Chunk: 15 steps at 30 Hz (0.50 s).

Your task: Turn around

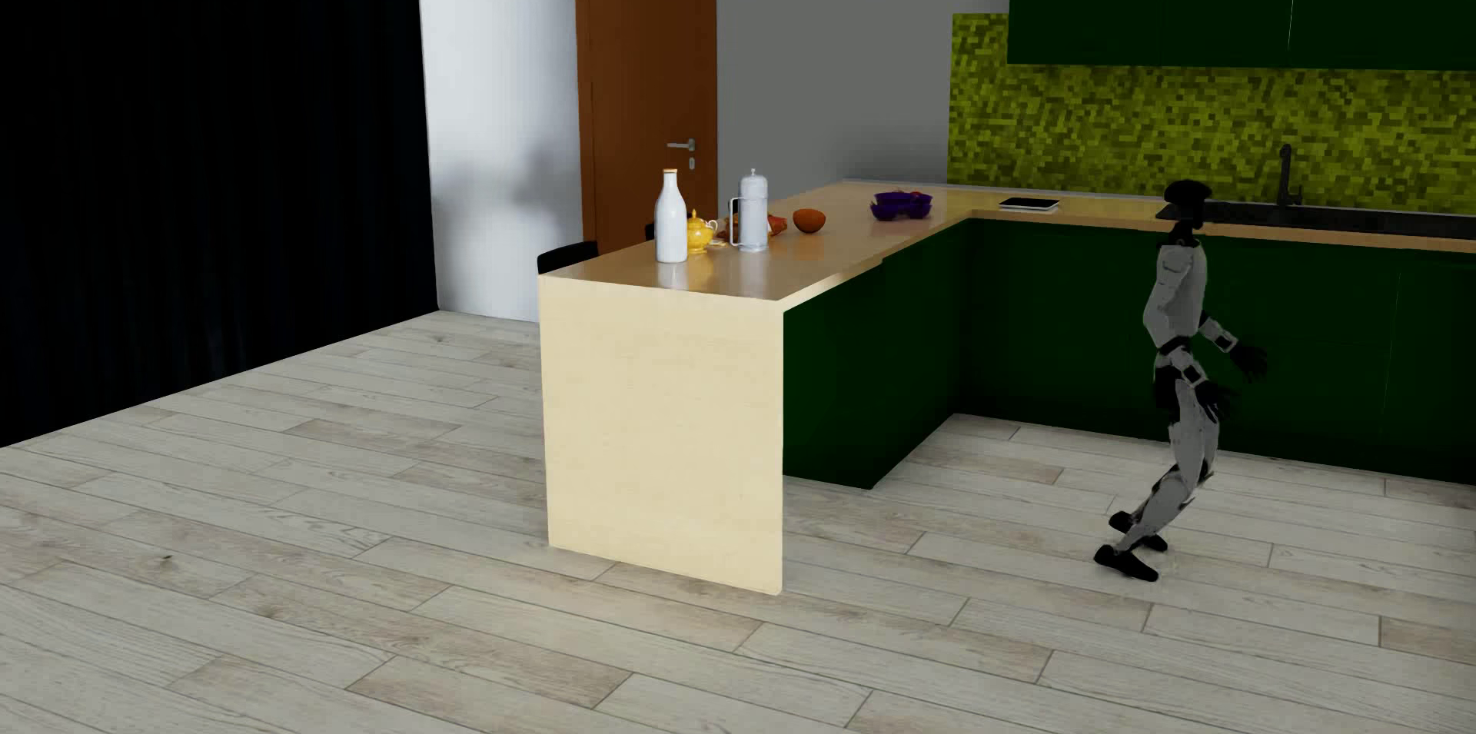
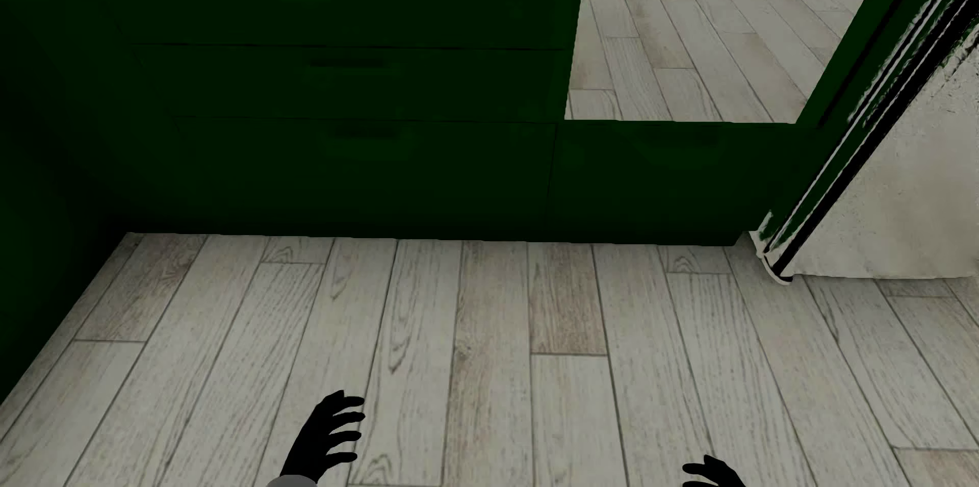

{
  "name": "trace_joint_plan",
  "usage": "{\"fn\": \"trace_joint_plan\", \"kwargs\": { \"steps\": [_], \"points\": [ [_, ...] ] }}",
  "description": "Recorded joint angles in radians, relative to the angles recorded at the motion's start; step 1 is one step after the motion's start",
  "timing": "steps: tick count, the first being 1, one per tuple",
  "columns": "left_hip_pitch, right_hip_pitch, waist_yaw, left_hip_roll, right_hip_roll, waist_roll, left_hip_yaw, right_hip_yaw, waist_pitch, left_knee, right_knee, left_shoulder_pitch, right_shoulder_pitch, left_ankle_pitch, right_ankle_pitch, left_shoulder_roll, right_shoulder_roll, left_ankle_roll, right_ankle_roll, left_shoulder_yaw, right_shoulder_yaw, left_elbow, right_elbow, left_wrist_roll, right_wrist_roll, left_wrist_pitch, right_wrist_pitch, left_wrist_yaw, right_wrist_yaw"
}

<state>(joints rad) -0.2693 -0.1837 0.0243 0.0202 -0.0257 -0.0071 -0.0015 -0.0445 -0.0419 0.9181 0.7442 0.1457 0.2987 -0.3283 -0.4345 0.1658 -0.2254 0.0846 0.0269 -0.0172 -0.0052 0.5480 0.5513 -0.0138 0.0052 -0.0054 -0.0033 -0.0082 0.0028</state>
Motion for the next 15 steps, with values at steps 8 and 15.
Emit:
{"fn": "trace_joint_plan", "kwargs": {
  "steps": [8,15],
  "points": [
    [-0.212,-0.250,0.166,-0.010,-0.054,0.056,-0.054,0.017,0.095,0.070,0.202,0.097,-0.076,-0.090,-0.127,-0.051,-0.002,-0.027,0.069,-0.066,0.042,0.062,0.105,-0.142,0.030,0.127,0.057,0.069,0.015],
    [-0.232,-0.314,0.170,-0.048,-0.065,0.054,-0.014,0.080,0.066,-0.079,0.237,0.158,-0.101,-0.062,-0.080,-0.040,0.060,-0.123,0.214,-0.047,0.067,0.096,0.036,-0.023,-0.038,0.099,0.010,0.033,-0.096]
  ]
}}
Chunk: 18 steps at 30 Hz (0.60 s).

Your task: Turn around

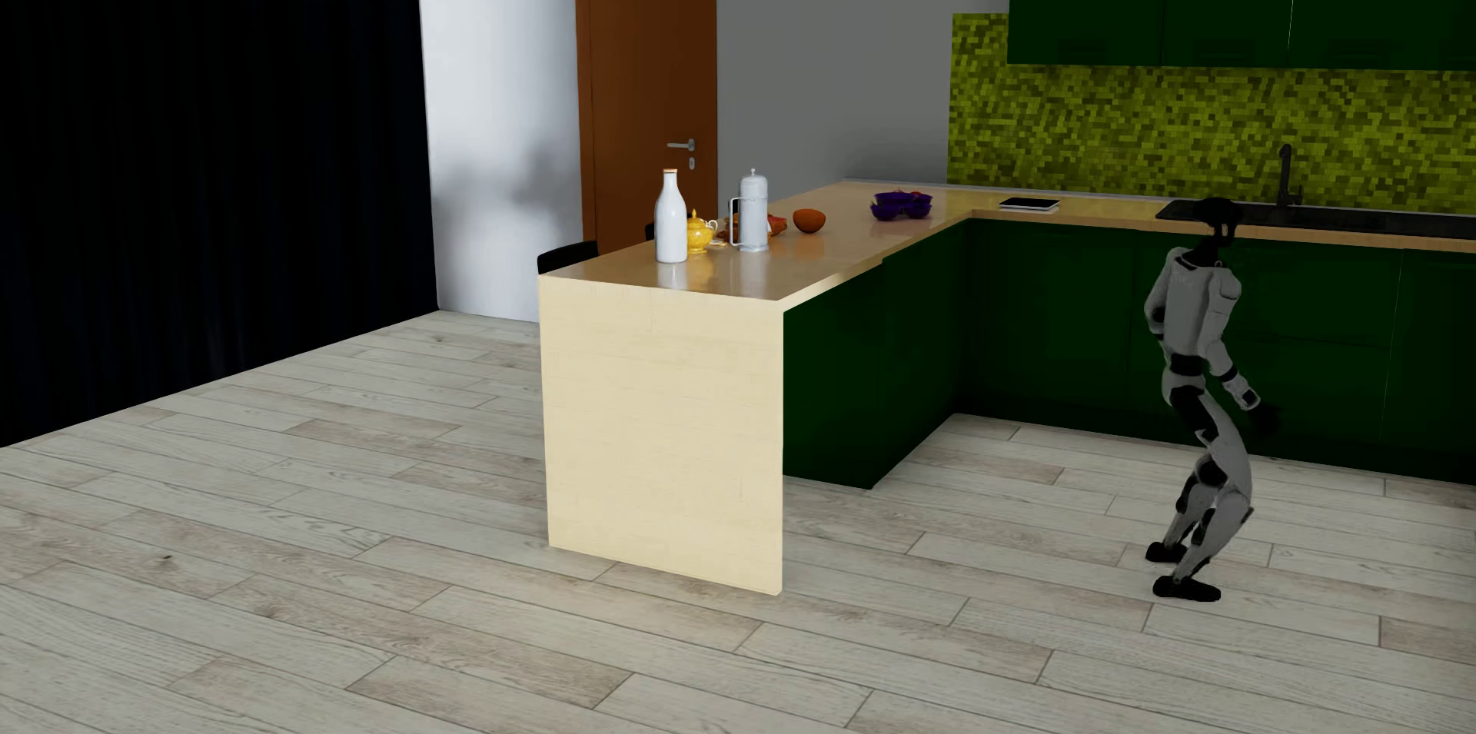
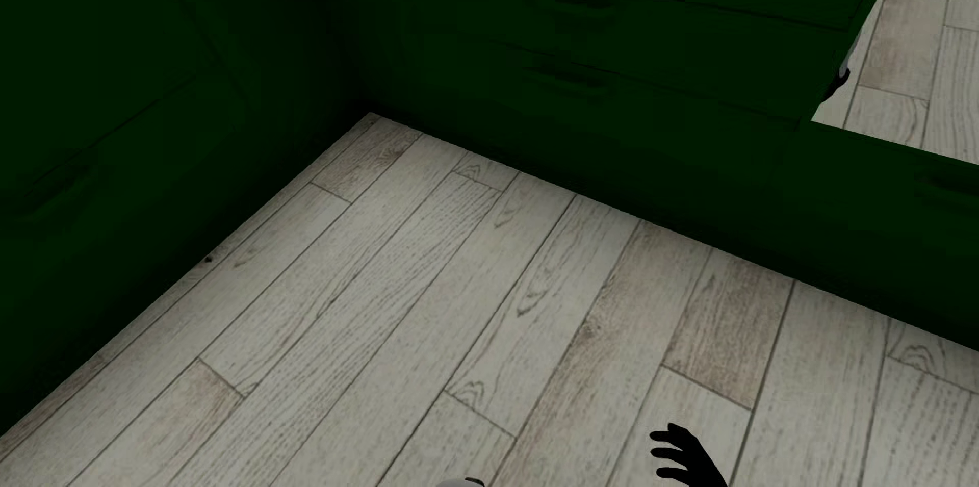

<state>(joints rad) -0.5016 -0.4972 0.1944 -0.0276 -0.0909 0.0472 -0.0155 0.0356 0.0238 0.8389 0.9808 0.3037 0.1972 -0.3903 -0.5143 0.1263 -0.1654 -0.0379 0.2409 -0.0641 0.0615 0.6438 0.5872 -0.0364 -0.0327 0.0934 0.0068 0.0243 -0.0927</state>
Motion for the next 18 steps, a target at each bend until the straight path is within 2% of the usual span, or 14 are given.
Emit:
{"fn": "trace_joint_plan", "kwargs": {
  "steps": [1,2,3,4,5,6,8,10,11,12,13,14,16,18],
  "points": [
    [0.022,0.044,0.037,-0.002,0.006,-0.014,-0.022,-0.020,0.006,-0.022,-0.048,-0.019,0.013,0.009,-0.009,0.011,-0.038,-0.008,-0.076,-0.009,-0.011,-0.001,0.021,-0.003,0.004,-0.006,0.005,-0.001,0.015],
    [0.023,0.081,0.048,0.008,0.004,-0.022,-0.017,-0.061,0.014,-0.010,-0.086,-0.059,0.010,0.006,0.002,0.021,-0.055,0.092,-0.225,0.013,-0.004,0.002,0.015,-0.015,0.017,-0.007,0.036,-0.010,0.024],
    [0.000,0.094,0.047,0.035,0.005,-0.016,0.009,-0.095,0.006,0.080,-0.092,-0.058,-0.018,-0.046,-0.002,0.012,-0.058,0.197,-0.271,0.003,0.008,-0.006,0.029,-0.023,0.029,-0.015,0.062,-0.017,0.028],
    [-0.001,0.100,0.036,0.055,-0.010,-0.025,0.033,-0.109,0.003,0.122,-0.083,-0.042,-0.041,-0.116,-0.008,0.027,-0.034,0.217,-0.212,-0.006,0.004,-0.006,0.017,-0.021,0.032,-0.024,0.076,-0.032,0.033],
    [0.020,0.114,0.032,0.077,-0.010,-0.012,0.030,-0.125,0.002,0.095,-0.073,-0.035,-0.053,-0.166,-0.027,0.020,-0.024,0.194,-0.177,0.012,0.020,-0.008,0.021,-0.011,0.029,-0.023,0.059,-0.051,0.037],
    [0.029,0.081,0.023,0.085,-0.012,0.004,0.005,-0.134,0.009,0.080,0.021,-0.038,-0.053,-0.086,0.019,0.032,-0.029,-0.001,-0.212,-0.025,0.040,0.003,-0.005,-0.010,0.026,-0.015,0.047,-0.068,0.043],
    [0.030,-0.053,-0.033,0.046,0.008,-0.032,-0.037,-0.057,0.011,0.045,0.209,-0.023,-0.069,-0.037,0.229,0.069,0.035,-0.015,-0.268,-0.012,0.028,0.049,-0.025,-0.029,0.021,-0.005,0.042,-0.081,0.065],
    [0.052,-0.050,-0.026,0.000,0.033,-0.092,-0.076,0.023,-0.004,-0.029,-0.056,0.009,-0.001,0.004,0.092,0.042,-0.010,-0.018,-0.284,0.034,0.016,0.028,-0.034,-0.039,0.000,0.005,0.020,-0.040,0.110],
    [0.058,-0.018,-0.007,-0.016,0.014,-0.101,-0.101,0.008,-0.004,-0.037,-0.136,0.016,0.021,0.009,0.164,0.026,-0.057,-0.028,-0.231,0.049,0.004,-0.001,-0.001,-0.034,-0.007,0.003,0.003,-0.008,0.123],
    [0.057,0.006,0.022,0.018,0.010,-0.078,-0.084,-0.018,-0.003,-0.033,-0.161,-0.010,0.015,0.000,0.170,0.017,-0.074,0.007,-0.122,0.029,0.007,0.010,0.021,-0.020,-0.007,0.020,0.010,0.021,0.116],
    [0.061,0.023,0.028,0.057,-0.001,-0.062,-0.060,-0.046,0.000,-0.047,-0.169,-0.040,-0.002,0.017,0.167,0.020,-0.050,-0.029,-0.074,0.015,0.012,0.019,0.000,-0.012,-0.006,0.046,0.033,0.034,0.097],
    [0.067,0.040,0.033,0.067,-0.009,-0.050,-0.056,-0.064,0.002,-0.061,-0.181,-0.067,-0.026,0.036,0.167,0.017,-0.028,-0.035,-0.077,0.019,0.036,0.032,-0.027,-0.008,-0.006,0.071,0.049,0.030,0.073],
    [0.079,0.068,0.072,0.040,-0.033,-0.041,-0.072,-0.090,-0.016,-0.092,-0.212,-0.062,-0.002,0.048,0.166,0.020,-0.012,-0.028,-0.194,0.023,0.026,0.010,-0.037,-0.007,0.006,0.088,0.023,-0.005,0.042],
    [0.074,0.088,0.076,0.033,-0.057,-0.031,-0.069,-0.086,-0.012,-0.106,-0.208,-0.071,-0.002,0.067,0.152,0.044,-0.005,-0.026,-0.151,0.013,0.024,0.005,-0.027,-0.016,0.024,0.080,0.017,-0.039,0.037]
  ]
}}
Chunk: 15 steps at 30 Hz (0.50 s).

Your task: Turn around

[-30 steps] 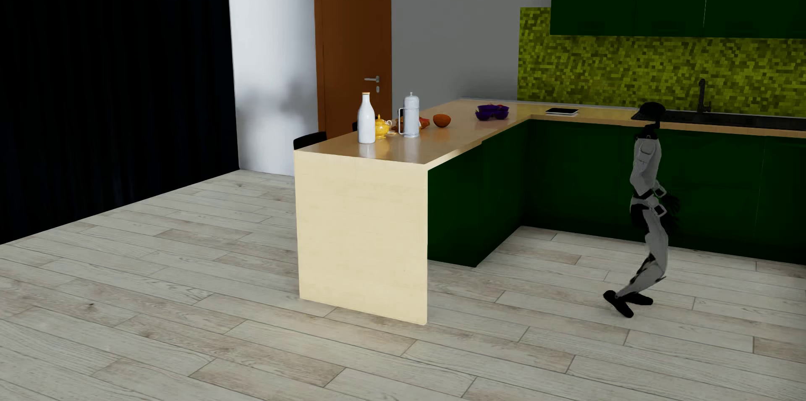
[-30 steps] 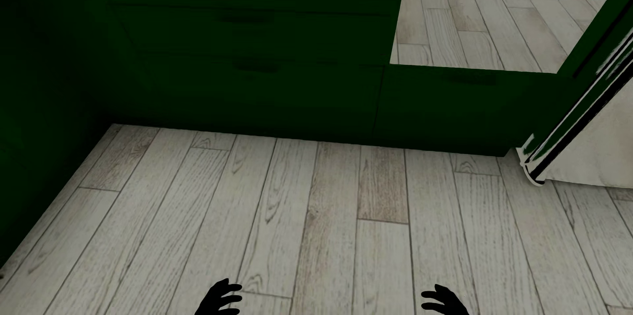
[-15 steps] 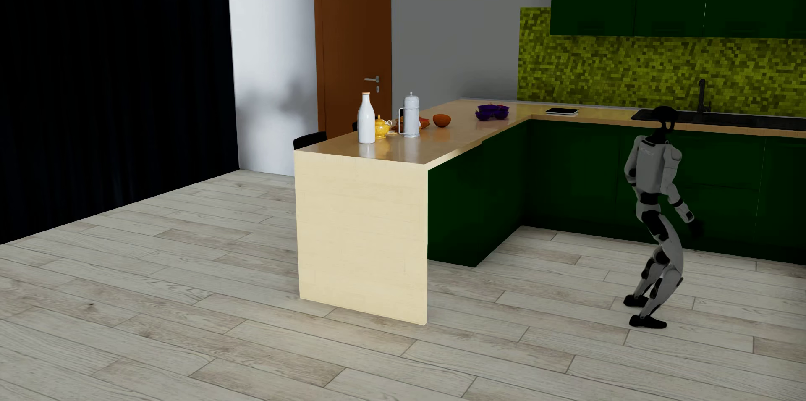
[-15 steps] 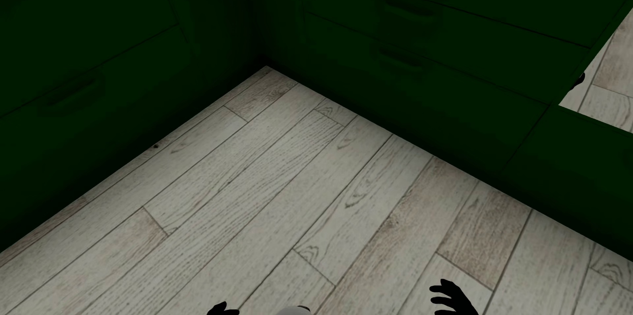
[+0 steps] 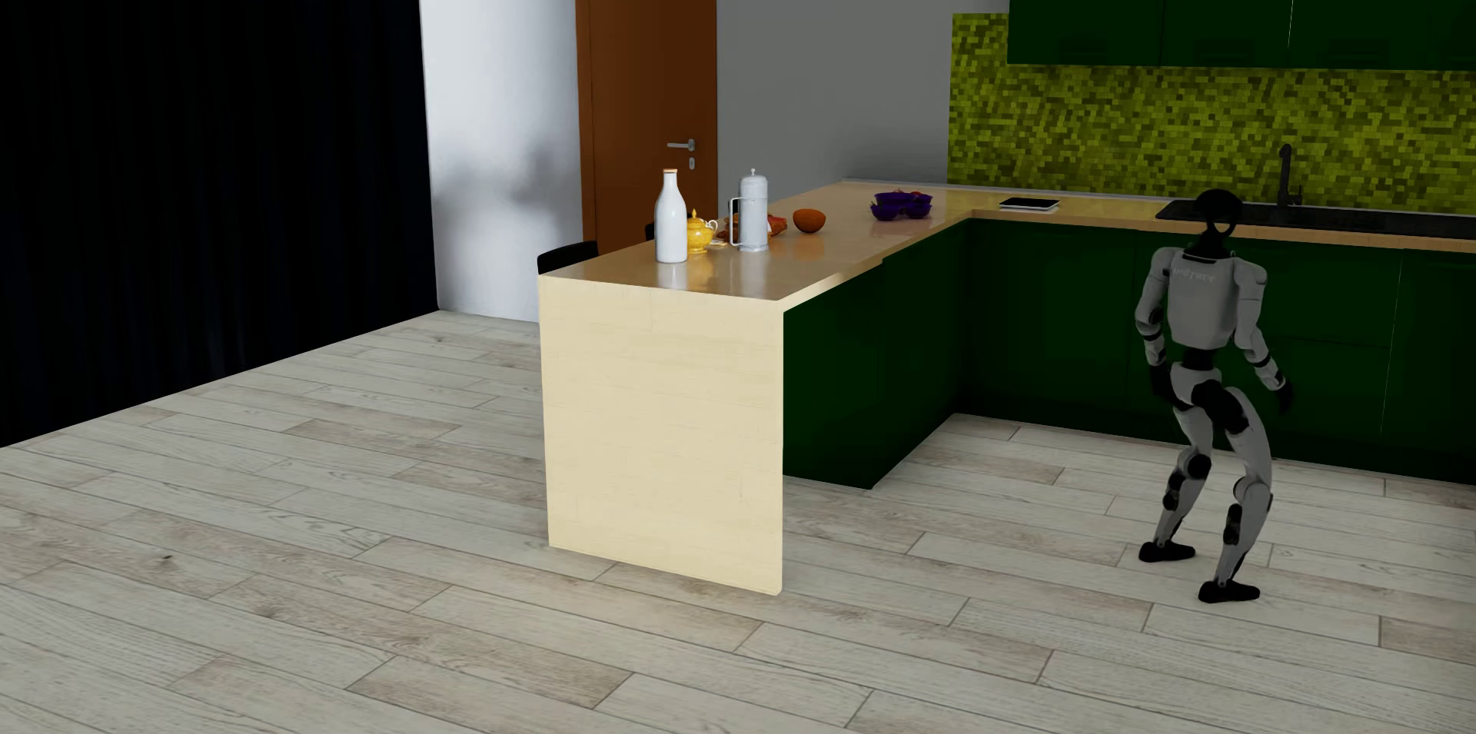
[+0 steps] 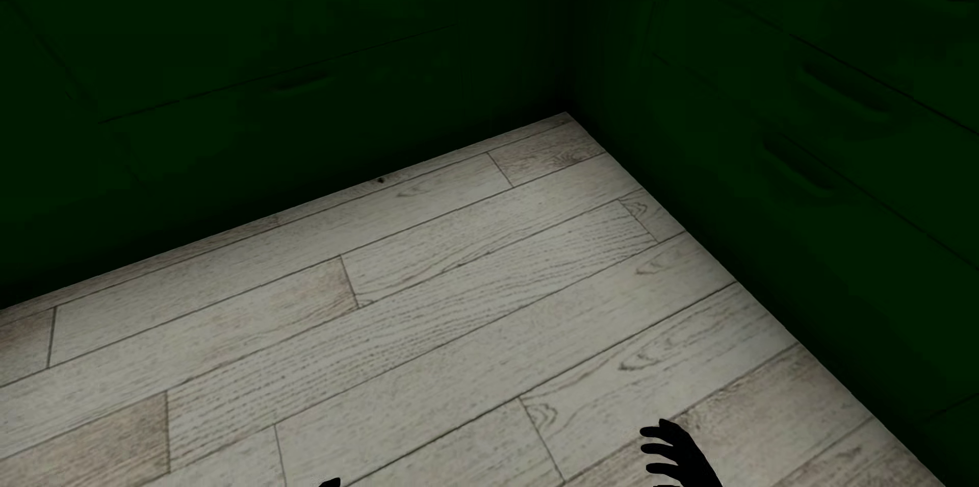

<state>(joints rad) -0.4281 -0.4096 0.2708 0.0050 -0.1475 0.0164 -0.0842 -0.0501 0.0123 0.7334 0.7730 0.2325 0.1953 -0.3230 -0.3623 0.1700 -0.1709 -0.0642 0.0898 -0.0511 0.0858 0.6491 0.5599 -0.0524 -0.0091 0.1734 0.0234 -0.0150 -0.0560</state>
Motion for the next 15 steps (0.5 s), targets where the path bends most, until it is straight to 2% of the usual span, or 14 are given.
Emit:
{"fn": "trace_joint_plan", "kwargs": {
  "steps": [3,5,7,8,9,10,11,12,13,14,15],
  "points": [
    [-0.019,0.033,0.012,-0.002,-0.014,0.024,0.011,0.031,0.026,0.003,-0.007,0.040,-0.042,0.023,-0.028,-0.043,0.004,0.005,0.022,0.011,0.017,-0.001,-0.009,0.007,0.021,-0.046,0.003,-0.026,0.058],
    [-0.026,0.023,0.007,-0.028,-0.029,0.021,-0.008,0.047,0.041,0.001,0.040,0.050,-0.051,0.036,-0.024,-0.026,0.001,0.009,0.039,0.012,0.029,0.017,-0.012,0.000,0.023,-0.079,-0.006,-0.017,0.101],
    [-0.043,0.010,0.034,-0.045,-0.031,0.011,-0.035,0.058,0.032,-0.018,0.059,0.062,-0.023,0.062,-0.005,-0.036,0.008,0.008,0.054,0.009,0.016,0.006,-0.042,-0.001,0.012,-0.091,0.016,0.006,0.127],
    [-0.044,0.030,0.050,-0.045,-0.028,0.005,-0.041,0.063,0.030,-0.032,0.034,0.073,-0.023,0.077,-0.010,-0.034,0.005,0.007,0.052,-0.010,0.028,0.007,-0.023,-0.008,0.003,-0.088,0.021,0.014,0.134],
    [-0.050,0.055,0.064,-0.053,-0.032,-0.015,-0.038,0.077,0.022,-0.057,-0.023,0.072,-0.016,0.095,-0.037,-0.047,0.004,0.005,0.051,0.023,0.031,0.019,-0.015,-0.025,-0.002,-0.079,0.030,0.021,0.138],
    [-0.058,0.072,0.087,-0.054,-0.039,-0.020,-0.033,0.066,0.007,-0.075,-0.074,0.073,0.001,0.084,-0.032,-0.063,-0.013,0.030,0.055,0.037,0.035,0.010,-0.006,-0.034,-0.008,-0.063,0.036,0.054,0.140],
    [-0.077,0.096,0.096,-0.025,-0.042,-0.003,0.005,0.033,0.000,-0.053,-0.111,0.086,0.001,0.023,-0.015,-0.061,-0.037,0.099,0.057,0.021,0.025,-0.022,-0.009,-0.030,-0.015,-0.034,0.050,0.085,0.144],
    [-0.092,0.100,0.066,0.002,-0.050,0.001,0.033,0.013,0.003,-0.023,-0.094,0.093,-0.030,-0.015,-0.028,-0.030,-0.022,0.061,0.058,0.019,0.013,0.002,-0.014,-0.016,-0.023,-0.013,0.061,0.088,0.141],
    [-0.100,0.092,0.028,0.006,-0.053,-0.001,0.032,0.016,0.008,-0.022,-0.058,0.086,-0.055,0.025,-0.048,-0.012,0.004,-0.013,0.060,0.019,0.024,0.034,-0.014,-0.001,-0.029,0.007,0.054,0.085,0.129],
    [-0.098,0.086,0.023,-0.008,-0.049,-0.006,0.019,0.039,0.011,-0.054,-0.043,0.066,-0.052,0.129,-0.068,-0.017,0.014,0.021,0.063,0.015,0.037,0.031,-0.025,0.002,-0.034,0.027,0.036,0.074,0.112],
    [-0.103,0.083,0.038,-0.025,-0.057,-0.015,0.006,0.038,0.007,-0.077,-0.048,0.069,-0.017,0.148,-0.069,-0.052,0.001,0.011,0.067,0.029,0.049,0.007,-0.025,-0.004,-0.040,0.028,0.006,0.069,0.102]
  ]
}}
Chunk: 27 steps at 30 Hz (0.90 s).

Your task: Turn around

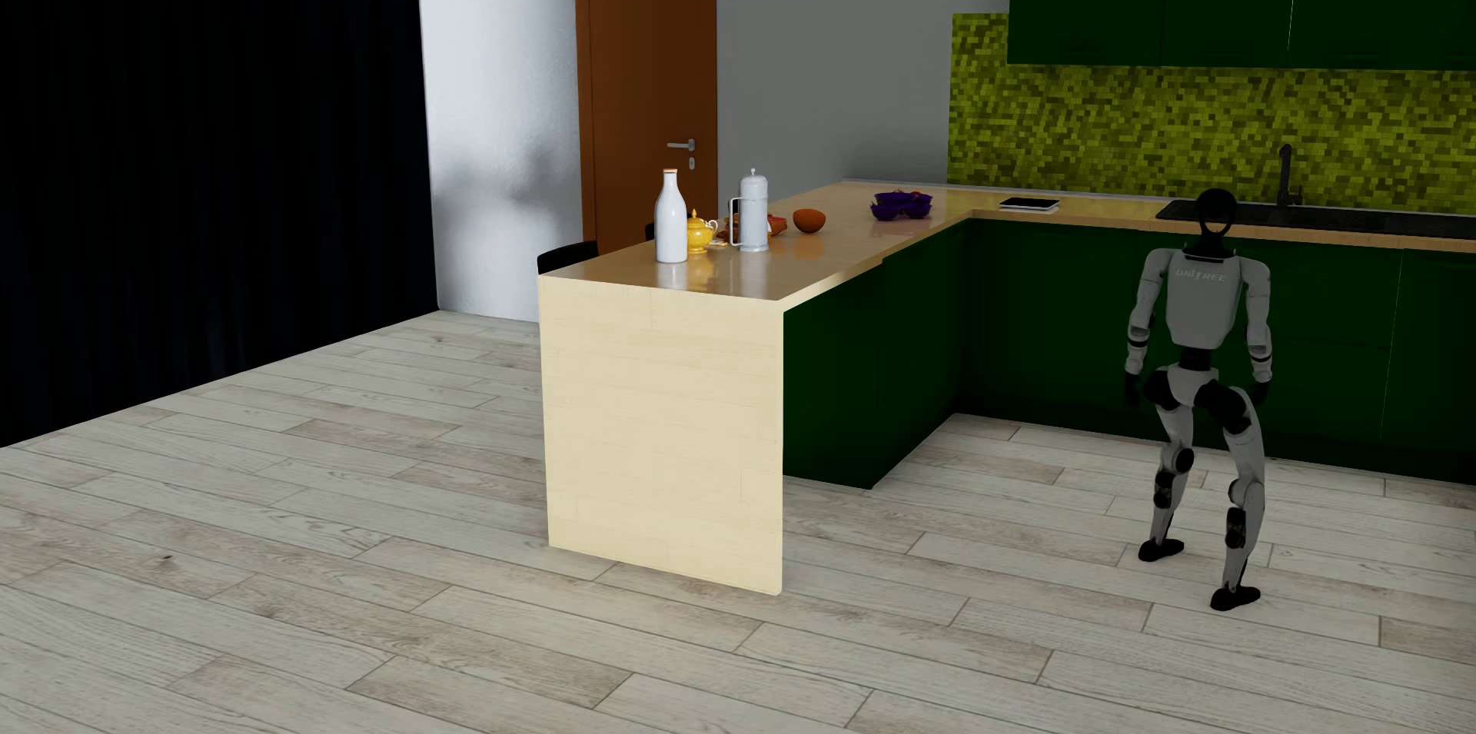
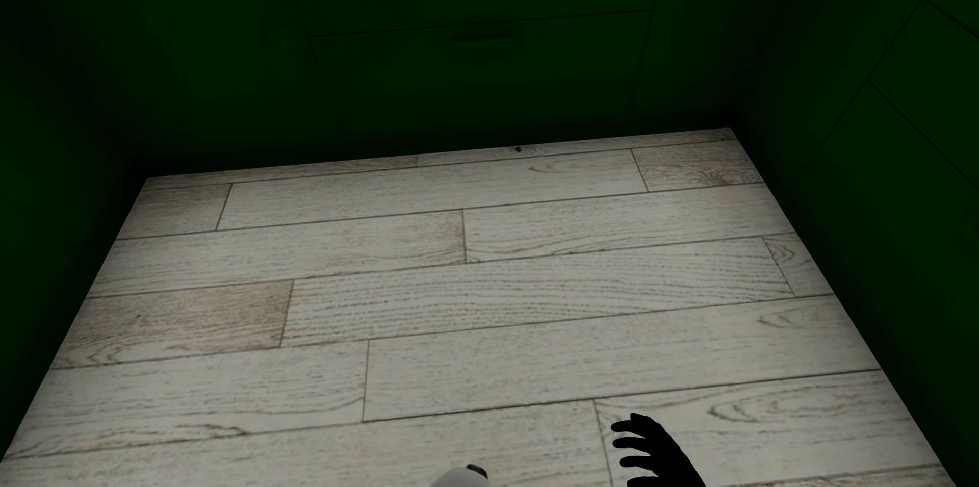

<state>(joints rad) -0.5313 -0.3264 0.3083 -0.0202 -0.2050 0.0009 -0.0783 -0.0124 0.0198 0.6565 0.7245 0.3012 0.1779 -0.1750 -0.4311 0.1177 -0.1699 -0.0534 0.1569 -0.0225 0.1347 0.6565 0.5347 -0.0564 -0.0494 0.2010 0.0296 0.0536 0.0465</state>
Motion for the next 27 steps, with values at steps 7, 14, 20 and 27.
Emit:
{"fn": "trace_joint_plan", "kwargs": {
  "steps": [7,14,20,27],
  "points": [
    [-0.064,0.052,0.023,0.003,0.007,0.012,0.021,0.006,0.020,0.048,-0.014,0.022,-0.014,-0.128,-0.035,-0.003,-0.046,0.123,0.031,-0.007,-0.037,0.002,0.067,-0.041,0.021,-0.053,-0.010,-0.015,0.049],
    [-0.152,-0.097,-0.040,0.009,0.102,0.014,0.035,0.023,0.015,0.197,0.125,0.017,0.033,-0.262,-0.010,0.019,-0.083,0.055,-0.033,-0.012,-0.074,-0.006,0.094,-0.089,-0.037,-0.216,0.074,0.004,0.010],
    [-0.023,-0.064,-0.061,0.018,0.055,-0.012,0.057,-0.013,-0.047,0.260,0.157,-0.038,0.004,-0.202,-0.065,0.025,-0.007,0.059,0.011,-0.015,-0.022,-0.006,0.012,0.000,0.065,-0.120,-0.045,-0.065,-0.064],
    [-0.047,0.001,-0.020,-0.015,0.086,-0.020,0.033,0.003,0.033,0.198,0.013,0.015,-0.007,-0.246,-0.010,0.017,-0.041,0.135,-0.015,0.009,-0.042,0.015,0.091,-0.114,0.001,-0.054,0.022,0.000,-0.035]
  ]
}}
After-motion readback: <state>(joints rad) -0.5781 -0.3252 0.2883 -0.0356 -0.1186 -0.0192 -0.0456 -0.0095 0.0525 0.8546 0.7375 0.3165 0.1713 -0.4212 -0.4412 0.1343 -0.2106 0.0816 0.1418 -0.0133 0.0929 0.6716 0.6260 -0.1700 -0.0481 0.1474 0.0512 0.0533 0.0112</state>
